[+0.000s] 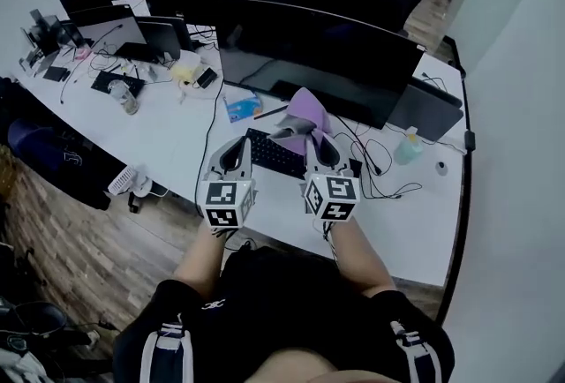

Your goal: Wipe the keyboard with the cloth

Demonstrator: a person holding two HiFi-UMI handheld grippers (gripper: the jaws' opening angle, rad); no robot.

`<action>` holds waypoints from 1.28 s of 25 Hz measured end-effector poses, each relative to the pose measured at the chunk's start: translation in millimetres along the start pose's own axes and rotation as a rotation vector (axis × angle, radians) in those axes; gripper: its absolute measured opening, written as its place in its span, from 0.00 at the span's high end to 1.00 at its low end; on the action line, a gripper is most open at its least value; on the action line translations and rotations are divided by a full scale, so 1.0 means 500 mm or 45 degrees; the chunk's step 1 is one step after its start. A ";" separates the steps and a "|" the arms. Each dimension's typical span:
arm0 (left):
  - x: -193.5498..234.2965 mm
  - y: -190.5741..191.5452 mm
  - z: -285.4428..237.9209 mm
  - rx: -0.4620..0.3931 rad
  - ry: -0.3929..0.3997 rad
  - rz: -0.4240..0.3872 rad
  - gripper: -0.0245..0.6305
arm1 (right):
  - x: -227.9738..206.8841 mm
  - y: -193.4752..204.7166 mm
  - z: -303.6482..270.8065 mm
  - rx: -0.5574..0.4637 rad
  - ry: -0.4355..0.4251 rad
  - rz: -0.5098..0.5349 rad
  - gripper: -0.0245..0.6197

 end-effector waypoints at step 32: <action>0.500 0.175 -0.059 0.203 0.036 0.079 0.95 | 0.208 0.625 -0.377 0.787 0.145 0.198 0.83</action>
Point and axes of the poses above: the fingertips, and each gripper's own axes: z backward along the fingers, x to its left, y out of its underside, the point moved 5 cm from there along z, backward along the fingers, and after that the axes turned 13 degrees about -x, right-handed, at the moved point
